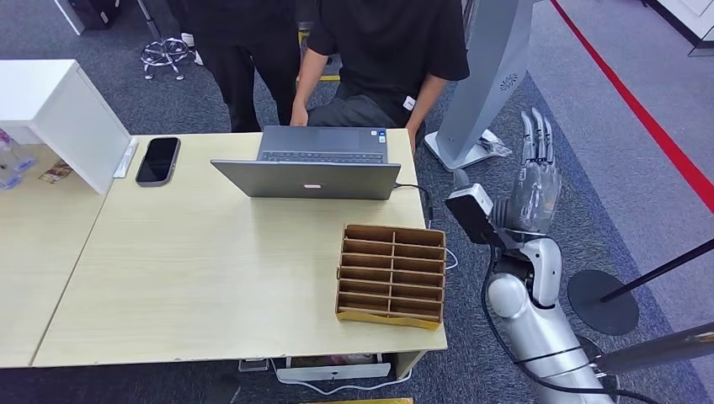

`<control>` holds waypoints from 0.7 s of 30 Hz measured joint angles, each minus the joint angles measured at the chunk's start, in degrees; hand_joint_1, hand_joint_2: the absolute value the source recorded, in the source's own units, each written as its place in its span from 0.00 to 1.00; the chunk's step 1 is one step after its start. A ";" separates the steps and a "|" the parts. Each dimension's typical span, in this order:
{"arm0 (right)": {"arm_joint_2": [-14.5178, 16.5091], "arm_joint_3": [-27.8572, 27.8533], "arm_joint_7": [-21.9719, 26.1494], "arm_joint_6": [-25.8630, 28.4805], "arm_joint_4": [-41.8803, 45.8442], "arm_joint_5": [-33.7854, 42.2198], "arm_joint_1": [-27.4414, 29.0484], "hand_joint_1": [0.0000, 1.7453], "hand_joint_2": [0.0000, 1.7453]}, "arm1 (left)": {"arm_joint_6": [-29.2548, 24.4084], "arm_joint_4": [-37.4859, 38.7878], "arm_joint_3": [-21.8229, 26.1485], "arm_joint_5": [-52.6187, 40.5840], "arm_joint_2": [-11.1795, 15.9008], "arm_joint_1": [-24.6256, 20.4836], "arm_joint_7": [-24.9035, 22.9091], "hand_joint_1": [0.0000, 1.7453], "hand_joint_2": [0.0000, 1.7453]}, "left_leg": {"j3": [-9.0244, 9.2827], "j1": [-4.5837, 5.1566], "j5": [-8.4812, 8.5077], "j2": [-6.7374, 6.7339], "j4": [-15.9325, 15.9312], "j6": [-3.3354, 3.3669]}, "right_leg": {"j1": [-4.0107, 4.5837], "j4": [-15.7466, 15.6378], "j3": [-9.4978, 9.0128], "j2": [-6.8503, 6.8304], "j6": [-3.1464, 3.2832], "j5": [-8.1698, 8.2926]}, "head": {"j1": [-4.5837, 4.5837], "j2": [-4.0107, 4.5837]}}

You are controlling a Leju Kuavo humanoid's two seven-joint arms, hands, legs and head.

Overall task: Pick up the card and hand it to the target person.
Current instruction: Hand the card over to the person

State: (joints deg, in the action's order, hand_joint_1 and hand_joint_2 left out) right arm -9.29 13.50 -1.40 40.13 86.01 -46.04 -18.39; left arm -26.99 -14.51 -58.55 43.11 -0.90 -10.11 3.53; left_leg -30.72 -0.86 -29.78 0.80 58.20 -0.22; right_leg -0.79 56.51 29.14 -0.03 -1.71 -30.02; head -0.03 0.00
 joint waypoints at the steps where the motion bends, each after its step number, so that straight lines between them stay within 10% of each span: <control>1: 0.81 -0.56 0.93 0.00 1.38 0.82 0.95 0.00 1.00 | -0.16 0.00 0.01 0.18 0.00 0.14 0.10 0.00 0.00 | 0.00 0.00 0.00 0.00 0.00 0.00 | 0.00 0.00 0.00 0.00 0.00 0.00 | 0.00 0.00; 21: 8.80 2.07 3.01 -0.09 10.06 -4.74 13.40 0.00 1.00 | -2.30 0.00 0.17 2.84 0.17 1.59 1.11 0.00 0.00 | 0.00 0.00 0.00 -0.01 -0.03 -0.01 | 0.00 0.00 -0.01 0.01 0.00 -0.01 | 0.00 0.00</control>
State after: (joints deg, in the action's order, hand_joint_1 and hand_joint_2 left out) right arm -0.49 15.57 1.60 40.04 96.07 -50.79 -4.99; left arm -29.29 -14.51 -58.38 45.95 -0.72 -8.52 4.64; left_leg -30.72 -0.86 -29.77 0.79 58.17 -0.23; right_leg -0.79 56.51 29.13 -0.02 -1.70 -30.03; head -0.03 0.00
